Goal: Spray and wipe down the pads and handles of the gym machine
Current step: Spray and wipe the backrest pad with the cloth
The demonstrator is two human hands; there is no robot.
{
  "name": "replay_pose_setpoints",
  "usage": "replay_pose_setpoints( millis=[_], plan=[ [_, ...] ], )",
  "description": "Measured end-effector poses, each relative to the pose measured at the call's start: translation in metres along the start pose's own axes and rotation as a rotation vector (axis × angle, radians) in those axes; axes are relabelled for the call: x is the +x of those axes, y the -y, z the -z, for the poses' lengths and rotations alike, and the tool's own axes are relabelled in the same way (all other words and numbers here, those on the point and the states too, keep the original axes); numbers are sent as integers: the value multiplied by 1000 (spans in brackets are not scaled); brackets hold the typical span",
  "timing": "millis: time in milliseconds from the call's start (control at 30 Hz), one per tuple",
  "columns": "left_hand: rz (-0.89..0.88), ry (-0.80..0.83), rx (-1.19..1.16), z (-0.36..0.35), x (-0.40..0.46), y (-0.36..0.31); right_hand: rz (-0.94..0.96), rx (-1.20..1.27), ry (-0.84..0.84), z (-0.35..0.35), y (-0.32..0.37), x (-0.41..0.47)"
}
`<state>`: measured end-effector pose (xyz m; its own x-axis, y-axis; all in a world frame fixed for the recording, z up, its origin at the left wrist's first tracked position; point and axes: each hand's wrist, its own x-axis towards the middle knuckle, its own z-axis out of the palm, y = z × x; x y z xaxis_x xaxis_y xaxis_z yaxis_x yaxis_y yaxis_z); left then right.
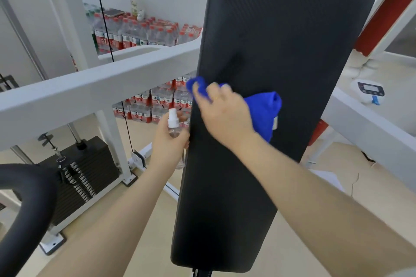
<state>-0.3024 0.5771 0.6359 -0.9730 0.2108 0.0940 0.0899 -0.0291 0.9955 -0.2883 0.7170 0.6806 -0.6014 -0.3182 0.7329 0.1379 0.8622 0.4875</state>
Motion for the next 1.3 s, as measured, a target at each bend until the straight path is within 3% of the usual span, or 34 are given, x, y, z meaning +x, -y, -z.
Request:
replay_pose_setpoints(
  millis=[100, 200, 333, 433, 500, 567, 667, 800, 867, 967, 1033, 1100, 1200, 1233, 1300],
  plan=[
    [-16, -156, 3, 8, 0, 3, 186, 64, 157, 3, 19, -12],
    [-38, -169, 76, 13, 1, 5, 296, 36, 94, 10, -12, 7],
    [31, -131, 138, 5, -3, 10, -169, -97, -123, 16, -75, 48],
    [55, -92, 134, 5, -9, 20, -284, -45, -101, 10, -49, 40],
    [26, -114, 130, 7, -12, 21, -197, 40, -16, 6, -10, 18],
    [-15, -126, 145, 6, -15, 18, 21, 106, 98, 5, 16, -8],
    [-65, -106, 200, 4, -18, 12, 206, 127, 139, 7, -2, -23],
    [-58, -27, 289, -9, -19, 8, -41, -14, -148, 12, -81, -20],
    [-118, 25, 317, -17, -22, 5, -189, -72, -152, 17, -111, -29],
    [-195, 65, 369, -25, -25, 5, -388, 45, -88, 15, -91, -42],
    [-207, 61, 367, -28, -26, 8, -287, 134, -48, 7, -53, -54],
    [-216, 51, 361, -31, -28, 8, -39, 148, 10, 5, -28, -67],
    [-220, 63, 382, -34, -30, 5, 233, 173, 130, 13, -46, -68],
    [-219, 72, 415, -36, -30, 3, 267, 160, 146, 19, -61, -64],
    [-227, 85, 539, -41, -29, 2, 150, 110, 109, 28, -102, -58]
  ],
)
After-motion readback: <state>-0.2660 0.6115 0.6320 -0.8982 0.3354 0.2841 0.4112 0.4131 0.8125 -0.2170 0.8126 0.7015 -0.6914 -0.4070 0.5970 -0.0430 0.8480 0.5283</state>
